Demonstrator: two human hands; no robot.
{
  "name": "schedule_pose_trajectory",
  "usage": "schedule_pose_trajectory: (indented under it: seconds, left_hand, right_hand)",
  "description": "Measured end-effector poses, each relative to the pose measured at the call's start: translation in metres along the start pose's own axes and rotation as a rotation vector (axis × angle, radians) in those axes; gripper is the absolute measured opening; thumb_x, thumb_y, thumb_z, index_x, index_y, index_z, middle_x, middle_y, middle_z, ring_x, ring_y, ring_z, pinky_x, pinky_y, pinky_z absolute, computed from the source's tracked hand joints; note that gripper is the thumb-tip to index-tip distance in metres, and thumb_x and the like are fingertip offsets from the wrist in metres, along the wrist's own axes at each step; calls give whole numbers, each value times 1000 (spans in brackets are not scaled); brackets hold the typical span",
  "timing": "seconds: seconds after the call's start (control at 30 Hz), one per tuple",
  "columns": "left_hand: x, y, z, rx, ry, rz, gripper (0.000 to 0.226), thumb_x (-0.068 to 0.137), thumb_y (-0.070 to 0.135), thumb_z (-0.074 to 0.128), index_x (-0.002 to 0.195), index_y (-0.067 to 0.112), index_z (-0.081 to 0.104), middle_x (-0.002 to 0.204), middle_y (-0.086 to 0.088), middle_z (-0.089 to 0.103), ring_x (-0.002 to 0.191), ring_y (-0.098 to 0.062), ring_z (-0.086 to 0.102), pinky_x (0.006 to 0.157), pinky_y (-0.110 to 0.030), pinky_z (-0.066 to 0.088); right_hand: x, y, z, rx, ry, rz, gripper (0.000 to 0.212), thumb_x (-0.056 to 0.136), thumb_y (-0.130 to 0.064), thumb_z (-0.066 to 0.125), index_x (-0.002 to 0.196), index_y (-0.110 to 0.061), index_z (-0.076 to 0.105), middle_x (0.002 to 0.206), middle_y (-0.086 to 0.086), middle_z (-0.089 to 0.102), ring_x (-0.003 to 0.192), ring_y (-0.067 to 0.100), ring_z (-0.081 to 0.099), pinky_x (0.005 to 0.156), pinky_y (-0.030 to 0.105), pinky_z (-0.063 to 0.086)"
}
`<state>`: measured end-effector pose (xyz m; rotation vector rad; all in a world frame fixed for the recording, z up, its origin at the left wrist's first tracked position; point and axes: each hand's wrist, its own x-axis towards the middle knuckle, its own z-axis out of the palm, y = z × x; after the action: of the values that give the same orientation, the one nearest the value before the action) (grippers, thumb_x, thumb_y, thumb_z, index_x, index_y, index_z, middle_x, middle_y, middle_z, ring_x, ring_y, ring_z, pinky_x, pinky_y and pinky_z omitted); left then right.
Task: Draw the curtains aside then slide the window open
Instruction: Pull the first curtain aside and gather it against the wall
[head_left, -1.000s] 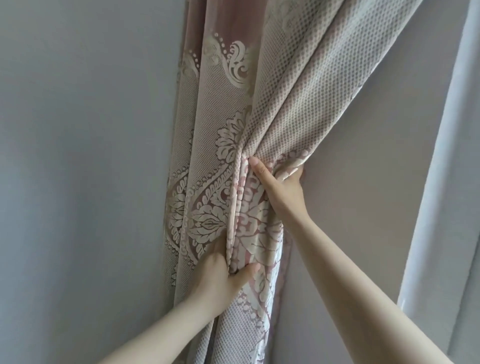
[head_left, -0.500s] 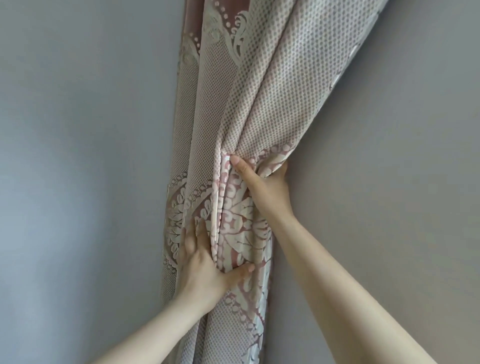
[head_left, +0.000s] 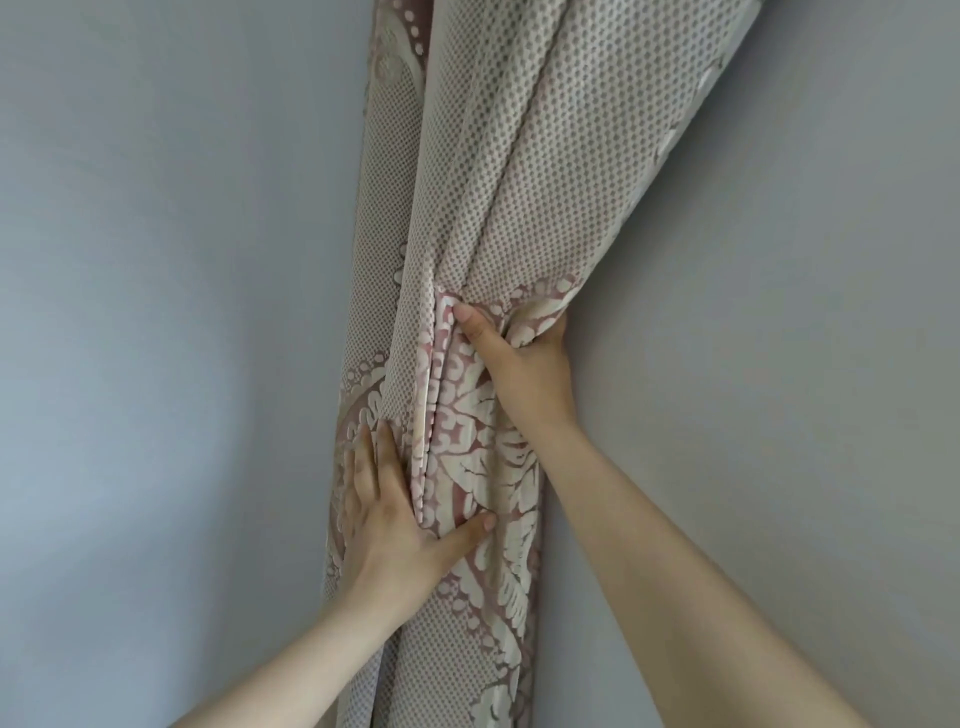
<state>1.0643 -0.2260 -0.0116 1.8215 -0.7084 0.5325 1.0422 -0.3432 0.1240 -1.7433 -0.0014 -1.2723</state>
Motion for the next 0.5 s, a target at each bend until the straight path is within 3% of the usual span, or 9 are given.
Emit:
schedule_pose_trajectory:
  seconds: [0.23,0.37,0.5]
  left_hand:
    - [58,-47,0,31,6,-1,135,53,82,60,145,31,-24,159,10,-18,147,-12,-11,121,-42,6]
    - [85,-71,-3,15,-20,2,135,52,84,58,145,31,-25,159,10,-17,147,-11,-10,121,-41,6]
    - [108,-93,-5,-30,-62,-8,133,52,81,63,147,34,-16,159,11,2,147,-14,11,118,-44,22]
  right_hand:
    - [38,30,51,2,-16,-1,107,59,-70,77,147,-29,32,141,-14,52,129,6,50,110,37,40]
    - [54,45,80,-4,-21,3,105,61,-69,77,147,-29,31,141,-13,52,129,7,49,111,37,40]
    - [68,62,103,-14,-24,16,104,62,-68,76,148,-30,30,142,-13,51,129,8,49,111,37,39]
